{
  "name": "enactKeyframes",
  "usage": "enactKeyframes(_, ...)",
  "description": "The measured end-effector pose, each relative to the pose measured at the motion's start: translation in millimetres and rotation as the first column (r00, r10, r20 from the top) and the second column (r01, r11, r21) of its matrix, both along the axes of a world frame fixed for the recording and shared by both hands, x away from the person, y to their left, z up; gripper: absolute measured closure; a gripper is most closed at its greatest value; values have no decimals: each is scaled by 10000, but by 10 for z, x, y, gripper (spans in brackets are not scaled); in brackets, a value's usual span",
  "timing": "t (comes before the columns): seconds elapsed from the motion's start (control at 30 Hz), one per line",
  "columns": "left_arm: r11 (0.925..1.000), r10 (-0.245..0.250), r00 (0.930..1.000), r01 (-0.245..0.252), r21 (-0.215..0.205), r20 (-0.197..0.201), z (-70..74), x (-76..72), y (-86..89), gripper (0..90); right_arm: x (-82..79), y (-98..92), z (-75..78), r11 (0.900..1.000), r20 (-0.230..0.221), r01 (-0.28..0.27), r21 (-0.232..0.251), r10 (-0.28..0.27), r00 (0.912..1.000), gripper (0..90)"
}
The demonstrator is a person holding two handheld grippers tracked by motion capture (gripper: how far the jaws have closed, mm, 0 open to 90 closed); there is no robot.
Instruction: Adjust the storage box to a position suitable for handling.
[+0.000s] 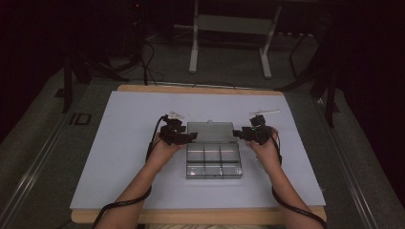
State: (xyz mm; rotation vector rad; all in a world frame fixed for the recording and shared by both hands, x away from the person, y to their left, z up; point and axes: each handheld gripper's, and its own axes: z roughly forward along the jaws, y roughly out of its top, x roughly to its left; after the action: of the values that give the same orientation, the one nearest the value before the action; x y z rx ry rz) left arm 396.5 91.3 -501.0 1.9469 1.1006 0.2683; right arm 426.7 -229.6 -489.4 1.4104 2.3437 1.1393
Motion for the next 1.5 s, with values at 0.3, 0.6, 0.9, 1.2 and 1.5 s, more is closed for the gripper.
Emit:
enactKeyframes(0.3, 9980, -635, 9966, 632, 78, 519, 122, -187, 103, 383, -110, -153, 84, 9992, 482, -386, -140, 393, 9981, 455)
enactKeyframes(0.6, 9922, -1246, 9887, 1236, 175, 829, 117, -327, 174, 383, -297, -329, 178, 9906, 1457, -1319, -350, 1356, 9800, 501)
enactKeyframes(0.9, 9903, -1374, 9871, 1352, 321, 817, 77, -470, 272, 385, -454, -574, 225, 9847, 1837, -1690, -423, 1739, 9675, 538)
enactKeyframes(1.2, 9880, -1499, 9868, 1473, 455, 608, 10, -607, 367, 286, -592, -804, 154, 9856, 1835, -1604, -542, 1678, 9686, 576)
enactKeyframes(1.5, 9829, -1830, 9810, 1813, 312, 651, -94, -724, 519, 151, -729, -1027, 21, 9833, 1666, -1565, -925, 1702, 9712, 597)
